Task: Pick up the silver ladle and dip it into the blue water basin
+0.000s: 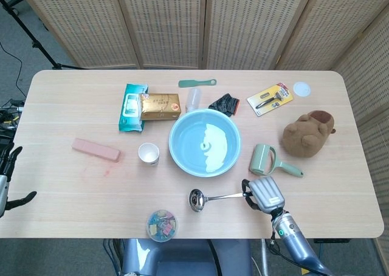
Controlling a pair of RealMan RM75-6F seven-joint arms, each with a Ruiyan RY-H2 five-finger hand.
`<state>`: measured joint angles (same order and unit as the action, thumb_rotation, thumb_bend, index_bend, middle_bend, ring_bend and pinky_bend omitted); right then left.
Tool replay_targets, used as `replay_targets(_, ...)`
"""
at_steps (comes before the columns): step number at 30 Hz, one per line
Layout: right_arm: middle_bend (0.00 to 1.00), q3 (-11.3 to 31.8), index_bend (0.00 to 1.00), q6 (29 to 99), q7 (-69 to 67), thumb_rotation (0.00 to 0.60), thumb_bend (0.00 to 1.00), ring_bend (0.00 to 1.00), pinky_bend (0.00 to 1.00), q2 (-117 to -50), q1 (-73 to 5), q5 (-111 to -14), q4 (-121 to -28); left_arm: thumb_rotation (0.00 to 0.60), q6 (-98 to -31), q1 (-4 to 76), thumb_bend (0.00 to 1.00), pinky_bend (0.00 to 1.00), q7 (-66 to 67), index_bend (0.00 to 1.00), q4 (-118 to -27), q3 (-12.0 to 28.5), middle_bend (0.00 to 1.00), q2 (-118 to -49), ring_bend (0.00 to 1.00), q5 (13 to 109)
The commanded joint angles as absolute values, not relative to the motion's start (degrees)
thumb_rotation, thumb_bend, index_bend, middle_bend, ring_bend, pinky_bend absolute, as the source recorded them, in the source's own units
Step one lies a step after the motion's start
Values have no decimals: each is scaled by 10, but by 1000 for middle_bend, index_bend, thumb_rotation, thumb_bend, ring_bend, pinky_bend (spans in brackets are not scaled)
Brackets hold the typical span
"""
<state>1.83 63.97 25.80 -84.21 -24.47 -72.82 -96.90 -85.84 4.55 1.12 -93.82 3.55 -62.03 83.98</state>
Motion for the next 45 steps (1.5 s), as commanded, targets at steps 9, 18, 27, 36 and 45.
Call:
replay_targets(9, 872, 58, 833, 671, 295, 600, 1000, 787, 927, -786, -254, -716, -1076, 600, -863, 43, 19, 0, 8, 0, -941, 32, 0, -618, 0, 847)
replay_targets(18, 873, 142, 834, 690, 458, 600, 1000, 788, 927, -812, -328, -618, -1112, 600, -869, 40, 21, 0, -2, 0, -942, 31, 0, -614, 0, 854)
replay_targets(27, 880, 204, 844, 786, 710, 600, 1000, 792, 927, -953, -450, -527, -1014, 600, -881, 34, 22, 0, -22, 0, -949, 25, 0, -604, 0, 870)
replay_targets(36, 880, 229, 844, 809, 774, 600, 1000, 792, 928, -1023, -518, -491, -898, 600, -882, 34, 24, 0, -42, 0, -945, 26, 0, -598, 0, 870)
replay_targets(45, 881, 196, 844, 808, 745, 600, 1000, 792, 928, -1082, -537, -523, -734, 600, -883, 33, 24, 0, -56, 0, -941, 30, 0, -595, 0, 863)
